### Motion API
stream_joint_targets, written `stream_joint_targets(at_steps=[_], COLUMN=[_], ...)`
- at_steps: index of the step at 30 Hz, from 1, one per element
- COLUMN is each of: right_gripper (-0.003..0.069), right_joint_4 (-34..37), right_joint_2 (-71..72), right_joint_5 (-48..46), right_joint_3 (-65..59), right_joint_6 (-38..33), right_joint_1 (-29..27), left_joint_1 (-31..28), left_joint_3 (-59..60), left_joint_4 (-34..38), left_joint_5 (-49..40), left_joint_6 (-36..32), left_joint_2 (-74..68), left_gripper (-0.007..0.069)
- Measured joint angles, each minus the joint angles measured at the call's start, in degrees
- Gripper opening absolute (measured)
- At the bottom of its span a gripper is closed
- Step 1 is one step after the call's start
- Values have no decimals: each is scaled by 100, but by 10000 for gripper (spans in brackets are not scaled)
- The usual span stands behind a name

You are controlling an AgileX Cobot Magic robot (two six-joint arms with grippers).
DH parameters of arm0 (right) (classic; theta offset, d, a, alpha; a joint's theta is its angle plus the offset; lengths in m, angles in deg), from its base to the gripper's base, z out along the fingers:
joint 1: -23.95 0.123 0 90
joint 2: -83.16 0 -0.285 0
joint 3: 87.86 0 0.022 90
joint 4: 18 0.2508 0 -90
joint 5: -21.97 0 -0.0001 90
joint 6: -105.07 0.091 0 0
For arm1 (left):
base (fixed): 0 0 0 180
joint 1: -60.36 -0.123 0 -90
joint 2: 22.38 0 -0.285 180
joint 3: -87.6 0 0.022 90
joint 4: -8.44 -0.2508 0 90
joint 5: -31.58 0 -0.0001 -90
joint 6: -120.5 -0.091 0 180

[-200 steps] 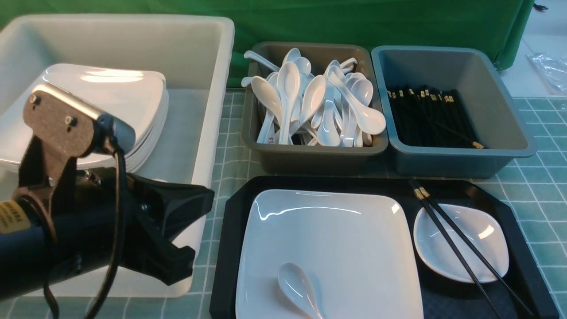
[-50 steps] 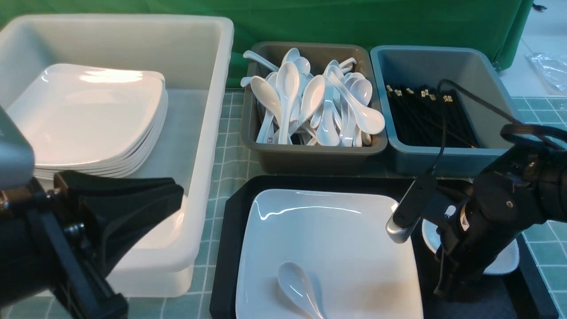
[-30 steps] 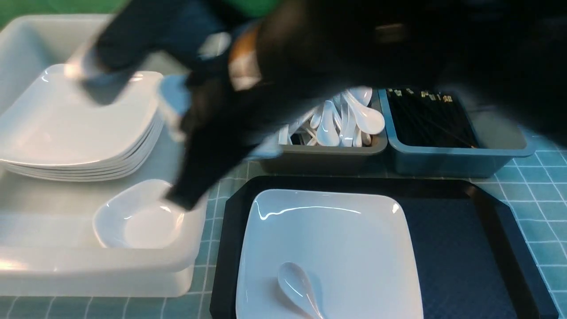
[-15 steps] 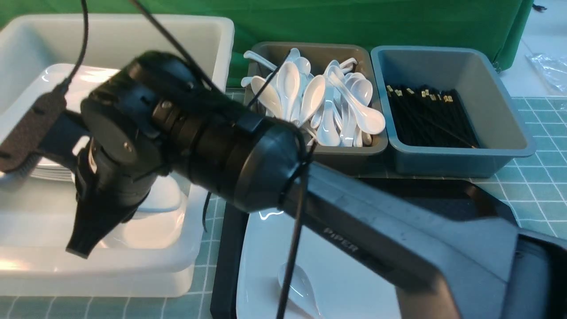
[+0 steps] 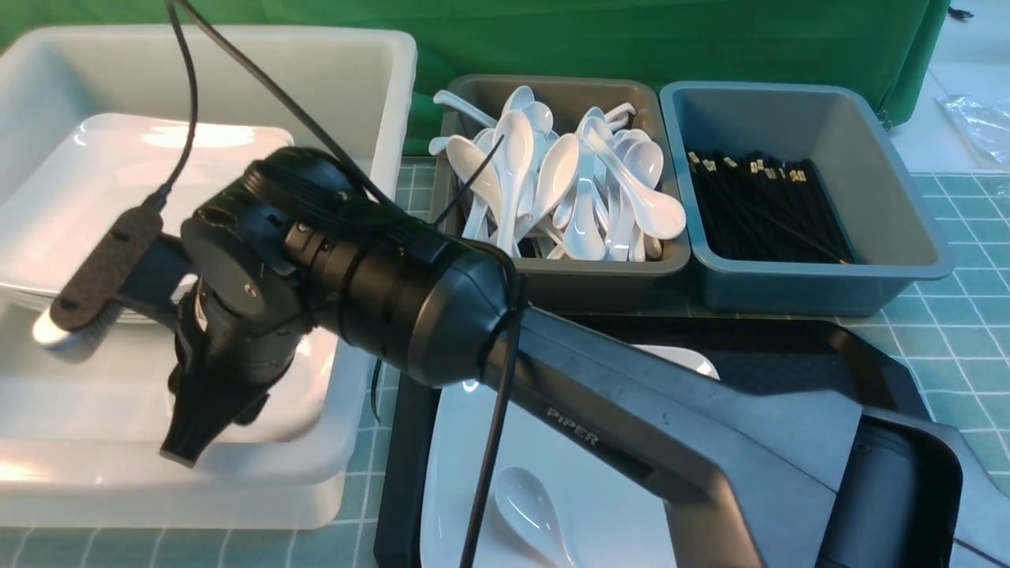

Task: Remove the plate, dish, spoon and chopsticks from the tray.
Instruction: Use the right arm to put the small plate into the large storage box on the left, then use the right arm to grab a soup spoon from the plate

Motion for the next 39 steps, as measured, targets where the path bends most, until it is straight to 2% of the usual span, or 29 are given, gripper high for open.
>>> stream_joint_targets(at_steps=[2, 7, 9, 12, 15, 18, 21, 24, 26, 28, 29, 34, 39], right_gripper=[370, 370, 346, 267, 160, 108, 105, 120, 154, 200, 264, 430, 451], right_joint_4=[22, 16, -48, -338, -533, -580, -586, -650, -669, -625, -474, 27, 78], right_joint_2=[63, 445, 688, 1080, 1538, 2416, 3223, 4135, 4593, 4766, 4854, 4663, 4204], right_joint_5=[-249, -910, -1020, -1020, -1020, -1020, -1014, -1002, -943, -730, -376, 592, 891], right_joint_3=[10, 205, 285, 317, 125, -906, -2123, -3847, -5083, -5771, -6385, -7280, -7322], right_joint_6=[0, 6, 36, 310, 604, 904, 1242, 1901, 2578, 2977, 3229, 3118, 3030], right_joint_1=[8, 97, 121, 131, 110, 91, -19, -202, -298, -349, -411, -565, -821], left_joint_1=[0, 0, 5, 5, 5, 5, 5, 5, 5, 5, 5, 5, 5], left_joint_3=[0, 160, 249, 300, 300, 300, 300, 300, 300, 300, 300, 300, 300], left_joint_4=[21, 33, 64, 134, 168, 257, 328, 460, 562, 667, 747, 1064, 1230], left_joint_5=[0, 77, 138, 289, 466, 553, 558, 584, 660, 769, 862, 1143, 1174], left_joint_6=[0, -4, -4, -4, -4, -43, -43, -170, -345, -506, -625, -997, -1104], left_joint_2=[0, 0, 0, -5, -9, -9, -9, -9, -9, -9, -9, -9, -9], left_gripper=[13, 13, 13, 13, 13, 13, 13, 13, 13, 13, 13, 13, 13])
